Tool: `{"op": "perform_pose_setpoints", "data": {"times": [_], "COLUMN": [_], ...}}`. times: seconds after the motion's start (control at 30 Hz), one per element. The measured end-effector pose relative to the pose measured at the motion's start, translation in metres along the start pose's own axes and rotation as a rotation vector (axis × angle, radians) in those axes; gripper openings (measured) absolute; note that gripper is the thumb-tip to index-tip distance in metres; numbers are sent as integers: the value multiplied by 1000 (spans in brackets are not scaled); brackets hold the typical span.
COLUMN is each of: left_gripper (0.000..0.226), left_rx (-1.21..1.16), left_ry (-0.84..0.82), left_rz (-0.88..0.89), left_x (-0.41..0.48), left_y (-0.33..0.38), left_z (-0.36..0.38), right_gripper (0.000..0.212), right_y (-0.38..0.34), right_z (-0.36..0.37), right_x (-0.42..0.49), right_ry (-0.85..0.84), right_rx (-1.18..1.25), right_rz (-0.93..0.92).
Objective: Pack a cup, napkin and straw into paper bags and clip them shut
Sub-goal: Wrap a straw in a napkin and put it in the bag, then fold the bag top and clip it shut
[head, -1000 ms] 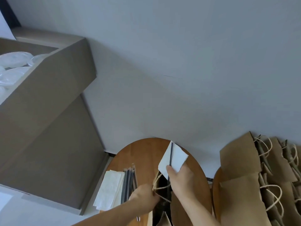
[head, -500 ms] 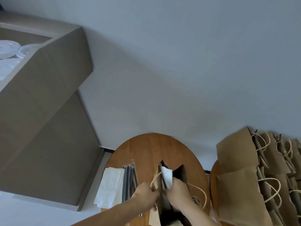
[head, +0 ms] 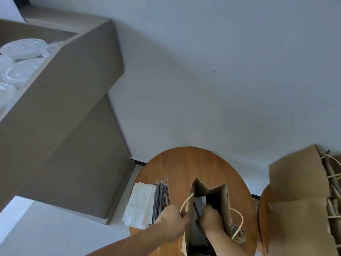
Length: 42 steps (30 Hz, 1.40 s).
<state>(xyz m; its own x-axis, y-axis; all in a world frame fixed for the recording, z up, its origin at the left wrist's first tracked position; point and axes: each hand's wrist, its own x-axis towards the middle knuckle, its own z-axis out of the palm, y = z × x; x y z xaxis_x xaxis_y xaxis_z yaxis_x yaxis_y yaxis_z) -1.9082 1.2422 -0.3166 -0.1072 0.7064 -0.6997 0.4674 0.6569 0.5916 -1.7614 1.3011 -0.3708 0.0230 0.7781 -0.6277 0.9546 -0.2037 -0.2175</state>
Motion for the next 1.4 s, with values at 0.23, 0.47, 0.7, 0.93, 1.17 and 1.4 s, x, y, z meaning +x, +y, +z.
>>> {"op": "perform_pose_setpoints", "data": {"times": [0.23, 0.47, 0.7, 0.93, 1.17, 1.4], "left_gripper": [24, 33, 77, 47, 23, 33], "left_rx": [-21, -14, 2, 304, 389, 668], "left_ry": [-30, -156, -354, 42, 212, 139], "left_rz": [22, 121, 145, 114, 126, 230], "left_x": [5, -3, -21, -29, -20, 2], "left_y": [6, 14, 18, 32, 59, 96], "left_z": [3, 11, 33, 83, 73, 34], "right_gripper": [41, 45, 54, 34, 43, 35], "right_y": [-27, 0, 47, 40, 73, 88], "right_z": [-46, -140, -86, -67, -92, -126], "right_x": [-41, -81, -71, -73, -45, 1], "right_ry": [74, 365, -150, -267, 264, 382], "right_rx": [18, 204, 504, 845, 138, -224], "right_rz": [-153, -353, -137, -208, -600, -822]}}
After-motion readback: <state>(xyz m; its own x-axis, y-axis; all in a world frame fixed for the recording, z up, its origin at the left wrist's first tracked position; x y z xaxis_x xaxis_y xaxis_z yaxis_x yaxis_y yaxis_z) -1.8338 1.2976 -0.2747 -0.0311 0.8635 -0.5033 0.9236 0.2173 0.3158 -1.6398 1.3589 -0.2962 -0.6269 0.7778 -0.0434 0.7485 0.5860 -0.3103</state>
